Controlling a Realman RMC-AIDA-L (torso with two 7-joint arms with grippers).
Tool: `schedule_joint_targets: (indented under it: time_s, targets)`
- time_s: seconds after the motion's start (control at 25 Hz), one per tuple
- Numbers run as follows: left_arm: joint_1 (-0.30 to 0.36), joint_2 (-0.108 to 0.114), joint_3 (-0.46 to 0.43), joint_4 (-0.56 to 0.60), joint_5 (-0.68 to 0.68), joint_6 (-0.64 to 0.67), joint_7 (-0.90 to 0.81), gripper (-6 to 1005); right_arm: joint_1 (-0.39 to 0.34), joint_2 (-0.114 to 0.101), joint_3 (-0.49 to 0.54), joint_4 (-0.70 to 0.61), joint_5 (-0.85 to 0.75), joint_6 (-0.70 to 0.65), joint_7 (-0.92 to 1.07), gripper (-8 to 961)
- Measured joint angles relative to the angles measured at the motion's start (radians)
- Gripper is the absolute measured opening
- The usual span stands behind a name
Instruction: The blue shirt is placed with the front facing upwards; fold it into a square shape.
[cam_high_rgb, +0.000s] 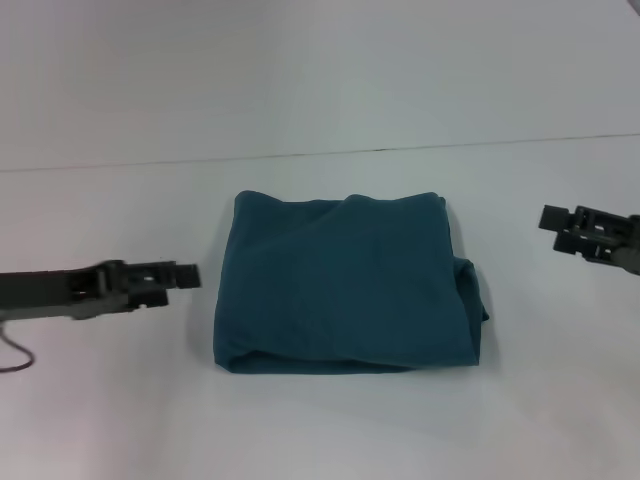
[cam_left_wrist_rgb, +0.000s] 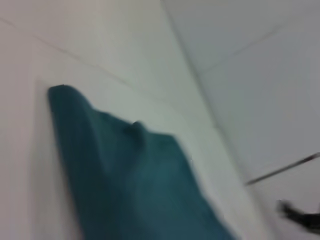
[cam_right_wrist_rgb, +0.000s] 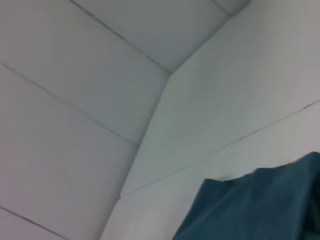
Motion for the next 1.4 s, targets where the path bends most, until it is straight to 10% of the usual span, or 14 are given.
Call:
schedule_joint_targets:
  time_s: [0.28, 1.4]
  targets:
    - [-0.084, -0.021, 0.112, -0.099, 0.035, -0.262, -0.094, 808, -0.008, 0.005, 0.001, 0.007, 0.000, 0.008, -0.006, 945]
    - [-0.197, -0.054, 0.340, -0.181, 0.153, -0.470, -0.273, 812, -0.009, 0.007, 0.018, 0.009, 0.004, 0.023, -0.021, 945]
